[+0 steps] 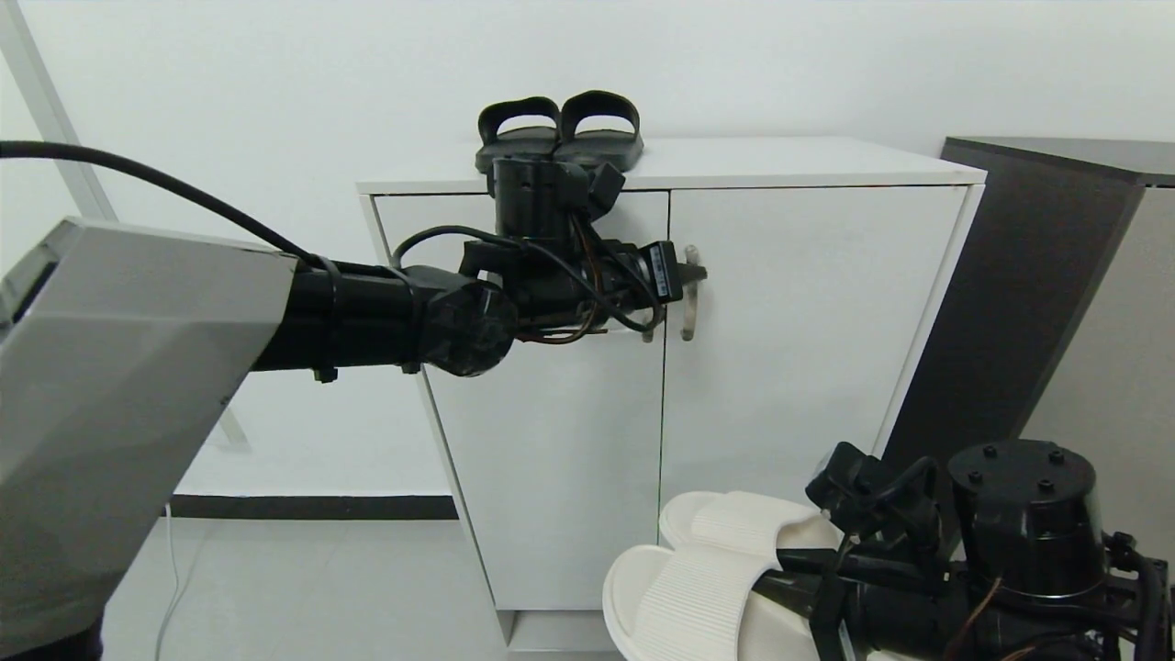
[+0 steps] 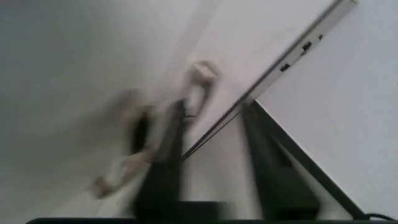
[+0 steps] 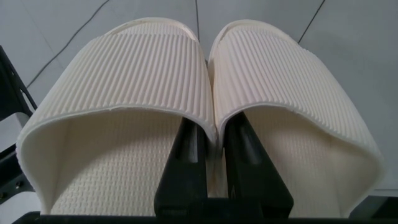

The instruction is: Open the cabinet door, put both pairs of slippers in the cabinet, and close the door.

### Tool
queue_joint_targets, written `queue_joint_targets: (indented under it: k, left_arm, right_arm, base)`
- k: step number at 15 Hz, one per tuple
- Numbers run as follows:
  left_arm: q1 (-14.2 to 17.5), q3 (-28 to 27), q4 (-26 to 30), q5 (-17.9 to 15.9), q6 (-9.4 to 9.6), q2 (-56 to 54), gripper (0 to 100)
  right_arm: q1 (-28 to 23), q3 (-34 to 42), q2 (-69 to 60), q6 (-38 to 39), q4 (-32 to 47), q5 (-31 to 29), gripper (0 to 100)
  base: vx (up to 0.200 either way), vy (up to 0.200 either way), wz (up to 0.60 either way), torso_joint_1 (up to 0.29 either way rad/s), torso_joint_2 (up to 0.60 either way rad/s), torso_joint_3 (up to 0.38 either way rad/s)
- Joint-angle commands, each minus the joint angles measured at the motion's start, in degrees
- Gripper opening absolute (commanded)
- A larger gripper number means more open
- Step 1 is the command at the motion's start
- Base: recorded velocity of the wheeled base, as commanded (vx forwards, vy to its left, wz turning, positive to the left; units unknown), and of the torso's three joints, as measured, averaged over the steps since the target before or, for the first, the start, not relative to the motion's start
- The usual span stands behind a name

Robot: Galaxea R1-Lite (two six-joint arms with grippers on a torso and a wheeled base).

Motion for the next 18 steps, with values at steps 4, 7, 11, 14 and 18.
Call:
queue_joint_targets:
  k: [4,7,11,14,18]
  left_arm:
    - [-1.18,5.73,-0.45,-0.34,-0.27,-3.94,0]
    - [-1.45,10.12,-1.24,-0.25,-0.09,-7.1,0]
    - [-2.77,18.65,-7.74,0.37,0.0,-11.14,0]
    - [-3.12,23.92,-8.88,1.42,0.0,-15.45,0]
    - [-0.57,24.36,-9.32,1.33,-0.36,-16.68,0]
  right_arm:
    - [0.12,1.43,-1.27,-0.15,0.24,4.7,0]
    - [0.47,2.13,-1.71,-0.33,0.06,4.96,0]
    - [1.44,2.57,-1.97,-0.33,0.06,5.49,0]
    - [1.53,2.66,-1.79,-0.42,0.06,5.49,0]
    - [2.05,2.66,-1.71,-0.42,0.06,5.49,0]
  base:
    - [0.0,0.0,0.0,0.0,0.0,0.0]
    - [0.0,0.0,0.0,0.0,0.0,0.0]
    - [0.0,0.0,0.0,0.0,0.0,0.0]
    - [0.0,0.0,0.0,0.0,0.0,0.0]
    - [0.0,0.0,0.0,0.0,0.0,0.0]
